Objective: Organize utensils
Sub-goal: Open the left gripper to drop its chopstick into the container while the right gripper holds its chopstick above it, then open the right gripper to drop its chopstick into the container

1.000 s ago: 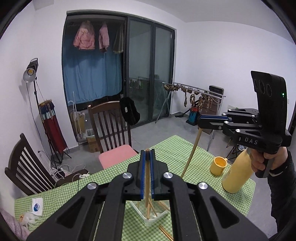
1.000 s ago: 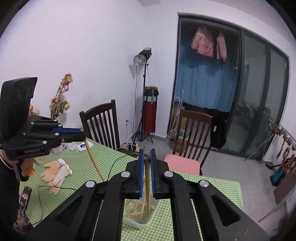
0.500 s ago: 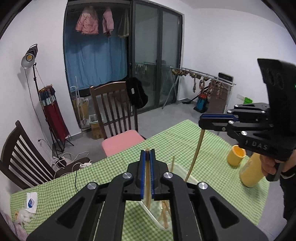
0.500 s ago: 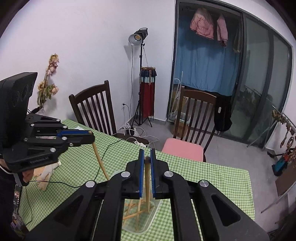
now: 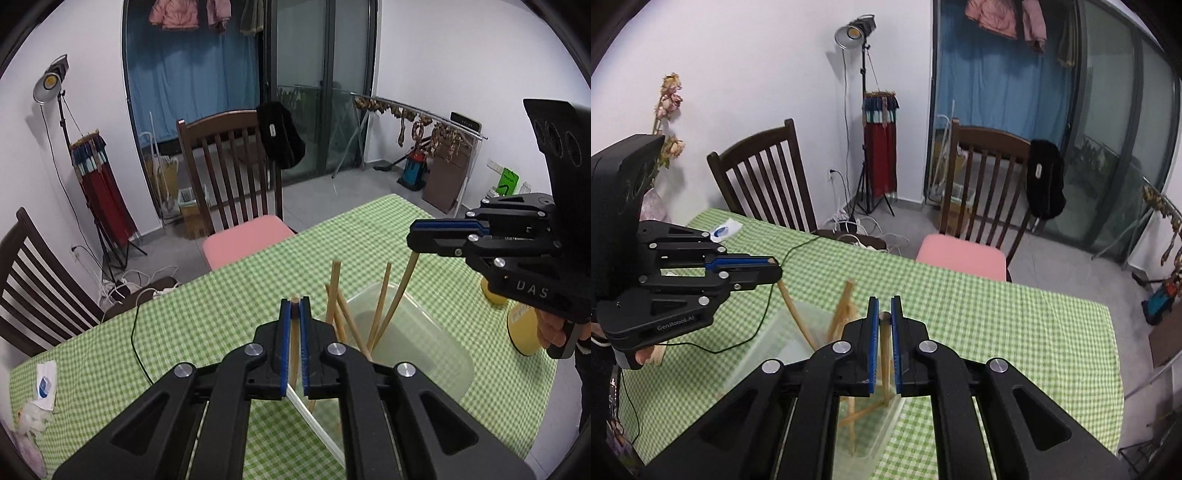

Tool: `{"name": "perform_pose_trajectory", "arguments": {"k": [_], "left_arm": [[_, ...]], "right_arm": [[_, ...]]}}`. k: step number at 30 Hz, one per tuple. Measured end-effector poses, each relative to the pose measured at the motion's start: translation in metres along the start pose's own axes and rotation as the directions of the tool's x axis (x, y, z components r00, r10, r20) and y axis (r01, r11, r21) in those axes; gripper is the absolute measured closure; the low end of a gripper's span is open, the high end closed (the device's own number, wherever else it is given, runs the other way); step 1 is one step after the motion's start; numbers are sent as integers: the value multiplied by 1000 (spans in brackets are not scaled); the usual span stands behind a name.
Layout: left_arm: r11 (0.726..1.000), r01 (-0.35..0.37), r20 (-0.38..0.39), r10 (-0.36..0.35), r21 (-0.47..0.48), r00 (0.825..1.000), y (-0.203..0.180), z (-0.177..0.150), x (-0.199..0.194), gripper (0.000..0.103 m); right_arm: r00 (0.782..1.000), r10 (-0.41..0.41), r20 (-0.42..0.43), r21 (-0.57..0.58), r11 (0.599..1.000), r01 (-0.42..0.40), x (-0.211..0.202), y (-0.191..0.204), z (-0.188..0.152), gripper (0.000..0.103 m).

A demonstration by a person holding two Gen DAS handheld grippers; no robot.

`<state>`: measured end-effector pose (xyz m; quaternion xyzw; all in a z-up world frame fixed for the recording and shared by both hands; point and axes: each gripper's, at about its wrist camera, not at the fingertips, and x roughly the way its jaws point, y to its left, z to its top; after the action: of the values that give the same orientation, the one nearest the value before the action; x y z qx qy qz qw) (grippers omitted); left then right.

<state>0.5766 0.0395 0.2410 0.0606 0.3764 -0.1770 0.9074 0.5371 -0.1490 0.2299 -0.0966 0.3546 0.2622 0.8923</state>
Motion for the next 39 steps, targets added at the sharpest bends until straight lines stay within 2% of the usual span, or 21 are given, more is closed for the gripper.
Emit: {"name": "perform_pose_trajectory", "arguments": {"k": [5, 12, 16, 17, 18, 21, 28, 30, 31, 32, 34, 36, 37, 39], "left_arm": [[999, 15, -12, -15, -43, 1000, 6, 1, -1, 100], [999, -2, 44, 3, -38, 999, -5, -5, -46, 99], [999, -19, 94, 24, -50, 995, -12, -15, -87, 84], [998, -29, 107, 35, -55, 994, -15, -19, -97, 78], [997, -52, 130, 60, -61, 990, -19, -26, -109, 77], [996, -75, 179, 82, -46, 980, -35, -48, -140, 72], [984, -174, 248, 176, -29, 953, -81, -114, -187, 49], [983, -181, 276, 179, -20, 944, -97, -137, -199, 43], [984, -179, 287, 177, -21, 941, -104, -149, -204, 41], [983, -180, 295, 179, -24, 939, -110, -157, -207, 40], [981, -189, 316, 190, -35, 930, -123, -181, -213, 36], [982, -171, 330, 188, -79, 925, -134, -206, -217, 30], [981, -163, 332, 189, -105, 924, -136, -218, -219, 25], [979, -136, 316, 179, -151, 932, -142, -245, -216, 22]], "right_arm": [[1000, -10, -5, 26, 1000, 10, -4, -6, -2, 96], [998, -38, 40, 44, 998, 36, -43, -9, -5, 96], [997, -46, 64, 49, 998, 43, -72, -9, -17, 96], [996, -47, 71, 48, 998, 44, -80, -8, -22, 96], [996, -47, 77, 48, 998, 43, -86, -8, -26, 96], [995, -52, 90, 42, 998, 48, -106, -5, -43, 96], [988, -24, 151, 46, 999, 17, -141, 13, -100, 96], [985, -12, 170, 51, 999, 4, -147, 21, -120, 82], [983, -15, 182, 47, 999, 7, -150, 27, -129, 62], [980, -19, 197, 37, 999, 12, -153, 33, -138, 50], [976, -44, 211, 13, 999, 42, -155, 47, -161, 49], [976, -48, 211, -5, 999, 50, -155, 60, -180, 44], [976, -60, 211, -10, 998, 64, -154, 66, -190, 39], [974, -96, 207, -38, 994, 106, -151, 83, -216, 37]]}}
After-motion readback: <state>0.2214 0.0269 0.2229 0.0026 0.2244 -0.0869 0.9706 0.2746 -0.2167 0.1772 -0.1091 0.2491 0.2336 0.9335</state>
